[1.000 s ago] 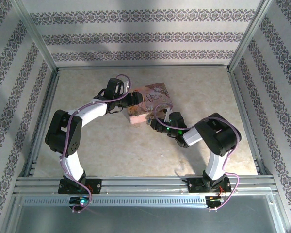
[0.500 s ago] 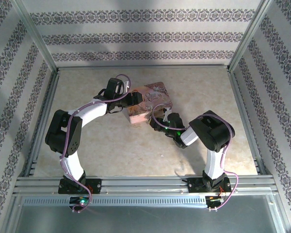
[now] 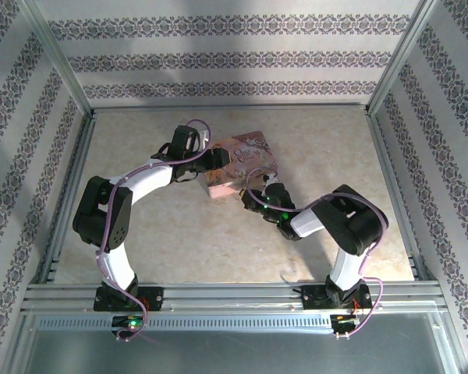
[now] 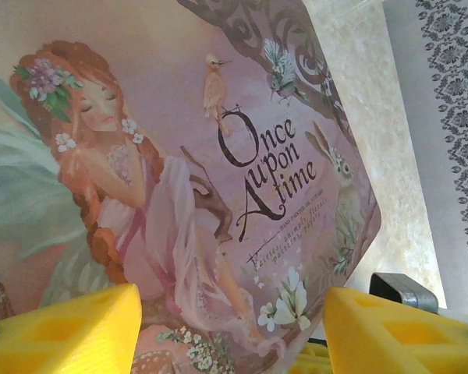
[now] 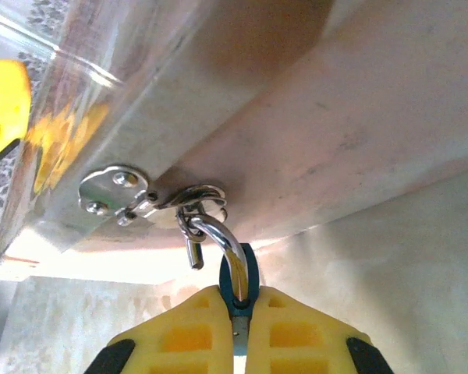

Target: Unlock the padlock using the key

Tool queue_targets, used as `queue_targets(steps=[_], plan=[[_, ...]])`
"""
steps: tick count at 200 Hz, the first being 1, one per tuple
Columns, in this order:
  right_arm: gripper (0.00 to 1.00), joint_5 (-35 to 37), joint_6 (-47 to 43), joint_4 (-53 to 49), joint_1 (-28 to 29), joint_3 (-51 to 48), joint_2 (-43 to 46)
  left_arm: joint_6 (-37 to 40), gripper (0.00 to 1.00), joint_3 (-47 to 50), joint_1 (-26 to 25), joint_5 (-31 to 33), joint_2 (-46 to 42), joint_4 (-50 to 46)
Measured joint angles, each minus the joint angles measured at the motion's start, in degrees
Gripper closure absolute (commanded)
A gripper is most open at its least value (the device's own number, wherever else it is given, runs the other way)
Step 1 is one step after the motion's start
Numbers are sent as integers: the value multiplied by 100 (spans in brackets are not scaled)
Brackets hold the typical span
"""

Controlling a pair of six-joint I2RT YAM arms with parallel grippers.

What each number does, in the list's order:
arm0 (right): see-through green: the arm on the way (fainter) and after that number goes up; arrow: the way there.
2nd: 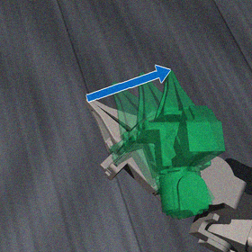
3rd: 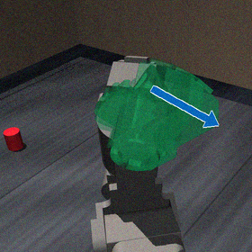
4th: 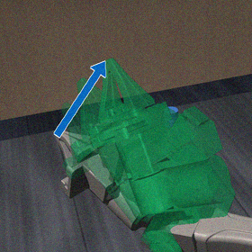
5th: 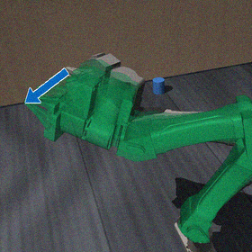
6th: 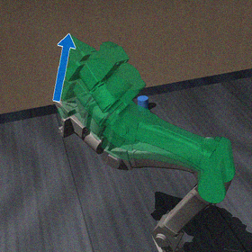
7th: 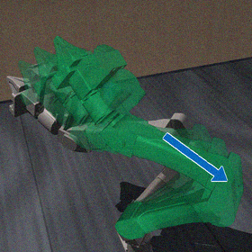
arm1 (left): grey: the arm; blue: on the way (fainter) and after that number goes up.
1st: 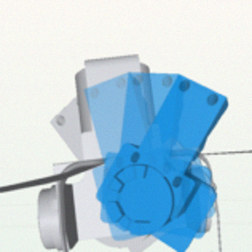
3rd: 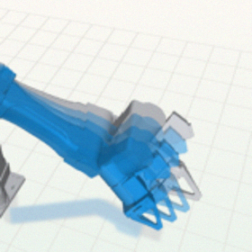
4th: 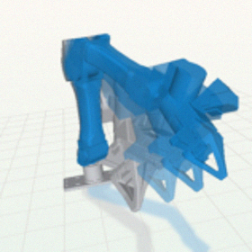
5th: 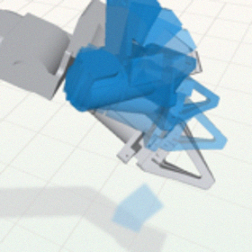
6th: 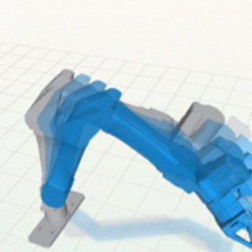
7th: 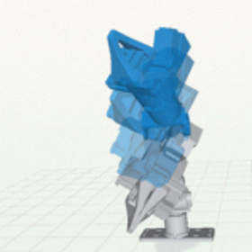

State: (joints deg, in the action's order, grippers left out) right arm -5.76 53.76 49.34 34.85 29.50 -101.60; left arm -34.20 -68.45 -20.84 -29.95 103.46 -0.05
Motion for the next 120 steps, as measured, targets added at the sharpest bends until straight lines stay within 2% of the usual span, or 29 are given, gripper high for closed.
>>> queue_targets(steps=[33,68,120], plan=[[98,800,254,-2166,341,750,470,72,37,33,-17,4,-4,22],[100,1545,601,-4037,647,1604,522,79,37,33,-20,-17,-4,26],[100,2634,1239,-6301,1115,3003,-70,74,37,35,-48,-57,-4,33]])
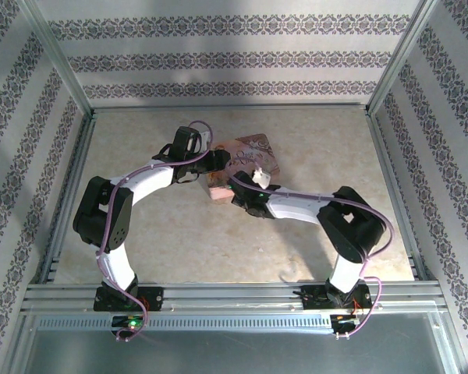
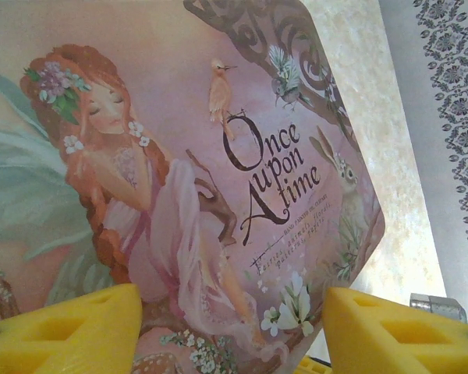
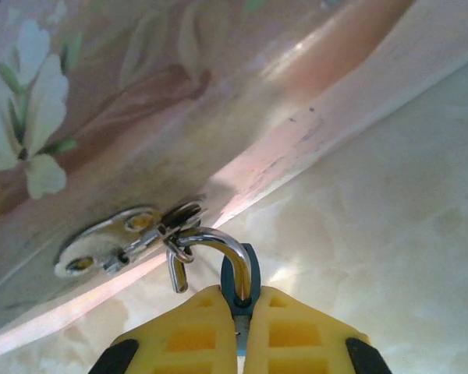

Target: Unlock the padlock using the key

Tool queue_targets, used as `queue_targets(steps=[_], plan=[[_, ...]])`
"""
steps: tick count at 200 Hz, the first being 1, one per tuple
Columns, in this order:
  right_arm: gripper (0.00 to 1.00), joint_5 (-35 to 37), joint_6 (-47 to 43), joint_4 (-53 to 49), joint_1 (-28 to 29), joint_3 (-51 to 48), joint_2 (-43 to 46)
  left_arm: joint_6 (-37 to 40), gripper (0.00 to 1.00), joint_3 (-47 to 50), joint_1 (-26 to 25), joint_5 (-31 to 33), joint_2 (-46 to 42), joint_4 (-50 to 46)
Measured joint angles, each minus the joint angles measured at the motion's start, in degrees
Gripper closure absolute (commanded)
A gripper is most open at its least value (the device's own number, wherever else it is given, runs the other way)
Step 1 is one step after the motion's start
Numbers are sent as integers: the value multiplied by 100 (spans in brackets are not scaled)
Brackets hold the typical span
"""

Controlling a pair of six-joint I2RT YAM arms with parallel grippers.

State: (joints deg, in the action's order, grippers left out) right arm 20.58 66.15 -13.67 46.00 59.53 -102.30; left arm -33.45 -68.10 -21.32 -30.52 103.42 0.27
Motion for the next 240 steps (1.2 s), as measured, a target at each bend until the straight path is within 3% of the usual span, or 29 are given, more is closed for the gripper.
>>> queue_targets(steps=[72,120,187,240], plan=[[100,1290,599,-2306,422,1742,-1228,-20,38,4,0,-7,0,13],[100,1606,726,-2870,529,2181,-1576,-42,38,7,0,-4,0,15],[56,1781,678,-3329,651,2444,-1775,-85,38,11,4,81,4,57],[30,1665,549,-3115,833,2203,-1486,-87,38,37,33,146,4,114]])
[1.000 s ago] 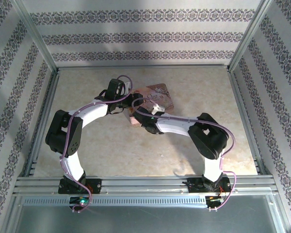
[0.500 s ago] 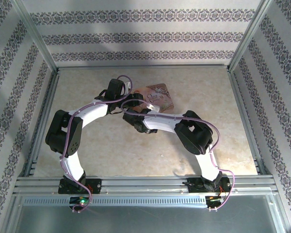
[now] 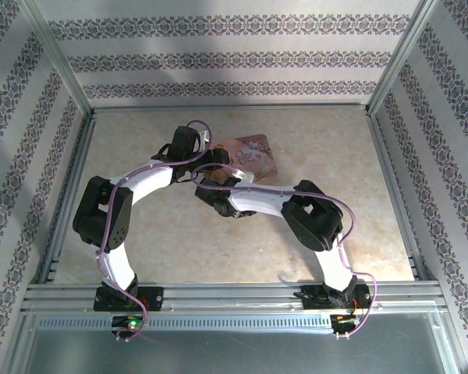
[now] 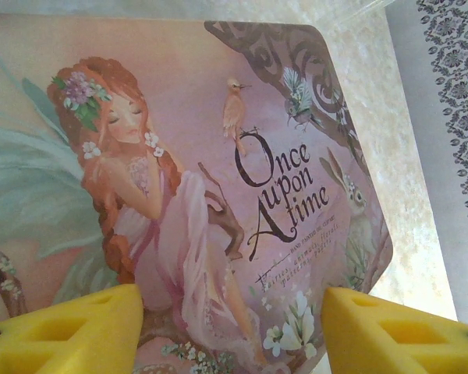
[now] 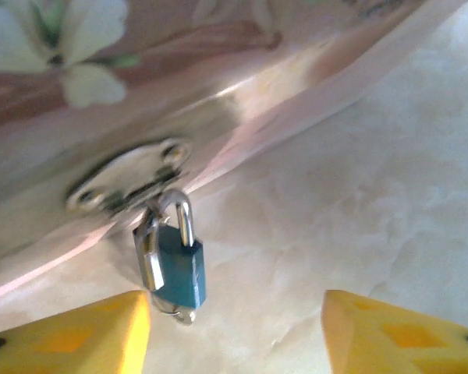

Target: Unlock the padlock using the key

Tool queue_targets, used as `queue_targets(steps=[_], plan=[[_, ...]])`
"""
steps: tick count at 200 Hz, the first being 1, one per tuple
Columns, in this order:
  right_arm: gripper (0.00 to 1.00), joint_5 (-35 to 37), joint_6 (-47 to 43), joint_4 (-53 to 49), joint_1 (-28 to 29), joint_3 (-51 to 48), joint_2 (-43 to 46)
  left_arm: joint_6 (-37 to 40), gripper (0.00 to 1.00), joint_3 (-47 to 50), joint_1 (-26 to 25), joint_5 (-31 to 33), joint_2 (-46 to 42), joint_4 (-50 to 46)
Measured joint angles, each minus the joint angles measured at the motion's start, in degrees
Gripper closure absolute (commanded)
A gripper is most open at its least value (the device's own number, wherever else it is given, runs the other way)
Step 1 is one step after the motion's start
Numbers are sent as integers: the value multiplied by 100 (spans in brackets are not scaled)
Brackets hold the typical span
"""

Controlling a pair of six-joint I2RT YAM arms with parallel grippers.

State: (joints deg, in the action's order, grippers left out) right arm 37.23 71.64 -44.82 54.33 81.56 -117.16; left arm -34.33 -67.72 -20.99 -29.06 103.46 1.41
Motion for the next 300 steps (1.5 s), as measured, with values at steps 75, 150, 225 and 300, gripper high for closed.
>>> queue_targets(steps=[75,150,225,300], plan=[[22,-428,-535,1075,323,-1128,1362,-15,38,4,11,0,0,9],[27,-2474,-2315,4109,-927,-4033,3980,9,38,85,11,-2,-42,83],[38,-5405,-2494,6553,-2437,-5331,4321,55,38,140,11,0,-85,92],[50,-6033,-2516,8524,-2599,-5670,2979,59,39,140,11,0,-85,90]])
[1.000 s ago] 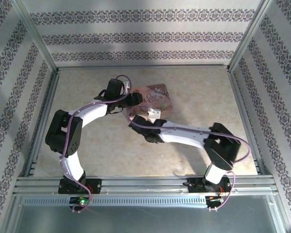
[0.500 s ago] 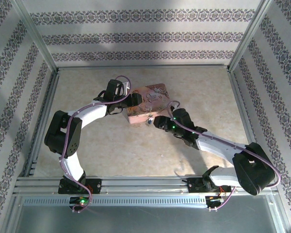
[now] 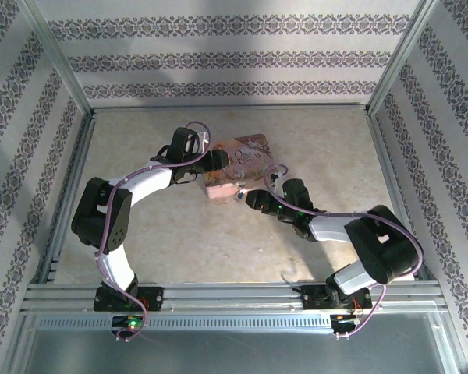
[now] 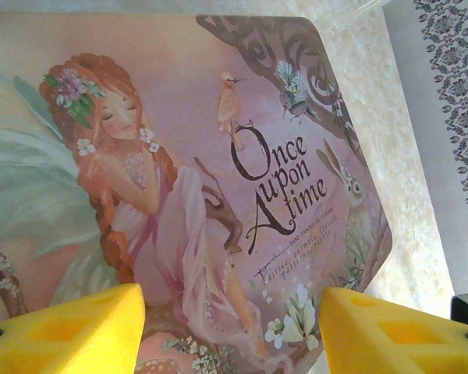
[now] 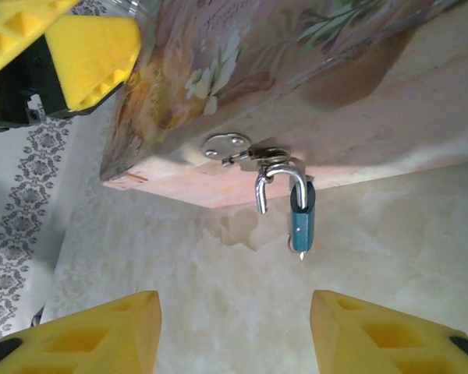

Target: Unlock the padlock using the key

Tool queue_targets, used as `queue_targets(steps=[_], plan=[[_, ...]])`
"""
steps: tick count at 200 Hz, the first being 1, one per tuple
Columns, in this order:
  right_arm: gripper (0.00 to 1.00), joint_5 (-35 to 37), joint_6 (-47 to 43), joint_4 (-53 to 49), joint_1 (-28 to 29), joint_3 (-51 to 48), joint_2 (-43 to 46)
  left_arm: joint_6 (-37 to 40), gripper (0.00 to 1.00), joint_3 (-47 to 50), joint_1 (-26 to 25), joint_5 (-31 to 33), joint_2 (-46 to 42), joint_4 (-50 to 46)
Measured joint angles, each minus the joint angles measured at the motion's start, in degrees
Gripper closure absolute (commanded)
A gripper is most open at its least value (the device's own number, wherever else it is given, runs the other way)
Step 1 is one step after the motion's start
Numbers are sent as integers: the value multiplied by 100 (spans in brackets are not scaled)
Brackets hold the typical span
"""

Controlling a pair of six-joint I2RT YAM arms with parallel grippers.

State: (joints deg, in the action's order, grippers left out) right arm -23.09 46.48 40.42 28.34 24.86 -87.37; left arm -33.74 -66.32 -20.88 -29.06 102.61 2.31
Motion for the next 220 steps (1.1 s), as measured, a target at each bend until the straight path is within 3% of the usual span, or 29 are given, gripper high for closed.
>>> queue_targets(steps=[101,220], plan=[[63,166,254,1716,-50,109,-1655,13,40,9,0,-2,0,2],[72,365,634,2573,-44,350,-2343,11,40,9,0,-11,0,-2]])
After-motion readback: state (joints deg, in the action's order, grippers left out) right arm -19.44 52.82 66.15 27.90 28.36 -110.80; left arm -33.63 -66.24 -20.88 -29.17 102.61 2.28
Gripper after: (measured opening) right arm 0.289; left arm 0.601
